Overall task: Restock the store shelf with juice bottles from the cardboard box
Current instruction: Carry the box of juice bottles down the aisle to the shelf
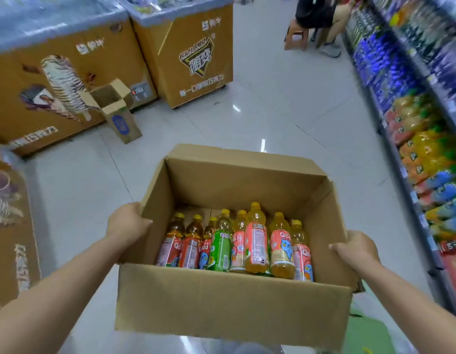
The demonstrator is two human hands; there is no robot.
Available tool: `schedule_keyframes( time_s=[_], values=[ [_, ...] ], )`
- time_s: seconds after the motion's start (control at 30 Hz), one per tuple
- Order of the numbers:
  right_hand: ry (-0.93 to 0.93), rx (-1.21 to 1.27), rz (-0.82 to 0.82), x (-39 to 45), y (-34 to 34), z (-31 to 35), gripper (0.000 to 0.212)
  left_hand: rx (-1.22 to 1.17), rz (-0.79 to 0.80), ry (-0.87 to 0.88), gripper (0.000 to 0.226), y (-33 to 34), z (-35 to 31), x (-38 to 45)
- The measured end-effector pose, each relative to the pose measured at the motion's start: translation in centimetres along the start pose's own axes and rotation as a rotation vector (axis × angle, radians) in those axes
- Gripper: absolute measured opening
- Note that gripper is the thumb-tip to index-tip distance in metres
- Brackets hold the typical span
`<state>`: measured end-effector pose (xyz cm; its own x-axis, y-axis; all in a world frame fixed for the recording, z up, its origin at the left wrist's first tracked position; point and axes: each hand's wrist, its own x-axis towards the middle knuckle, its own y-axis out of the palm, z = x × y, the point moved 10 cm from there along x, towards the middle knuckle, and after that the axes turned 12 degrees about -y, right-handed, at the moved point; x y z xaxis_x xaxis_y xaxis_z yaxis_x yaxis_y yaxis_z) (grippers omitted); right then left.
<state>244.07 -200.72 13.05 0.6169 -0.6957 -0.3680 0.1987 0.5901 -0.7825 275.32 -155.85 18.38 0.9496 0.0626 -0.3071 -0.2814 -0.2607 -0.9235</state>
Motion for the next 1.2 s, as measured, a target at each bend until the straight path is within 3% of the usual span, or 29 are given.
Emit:
schedule_keyframes(
  time_s=[0.23, 0.73, 0.8, 1.0, 1.2],
  values=[
    [0.008, 0.025, -0.062, 18.5, -6.7, 8.8, 0.017, -0.008, -0.016, 0.013, 0.02, -3.7, -16.2, 15.5],
    [0.108, -0.029, -0.174, 65.0, -24.1, 24.5, 0.013, 0.013, 0.053, 0.168, 0.017, -6.3, -62.1, 53.7],
    [0.113, -0.023, -0.174, 71.7, -26.5, 26.7, 0.02, 0.003, 0.072, 0.164, 0.017, -6.3, -68.1, 58.7],
    [0.1, -0.074, -0.157, 94.0, -33.3, 33.1, 0.025, 0.026, 0.052, 0.162, 0.024, -6.6, -85.8, 72.7],
    [0.077, -0.087, -0.158, 114.7, -38.9, 40.9, 0.015, -0.039, 0.065, 0.11, 0.039, -7.9, -101.3, 87.4]
  ],
)
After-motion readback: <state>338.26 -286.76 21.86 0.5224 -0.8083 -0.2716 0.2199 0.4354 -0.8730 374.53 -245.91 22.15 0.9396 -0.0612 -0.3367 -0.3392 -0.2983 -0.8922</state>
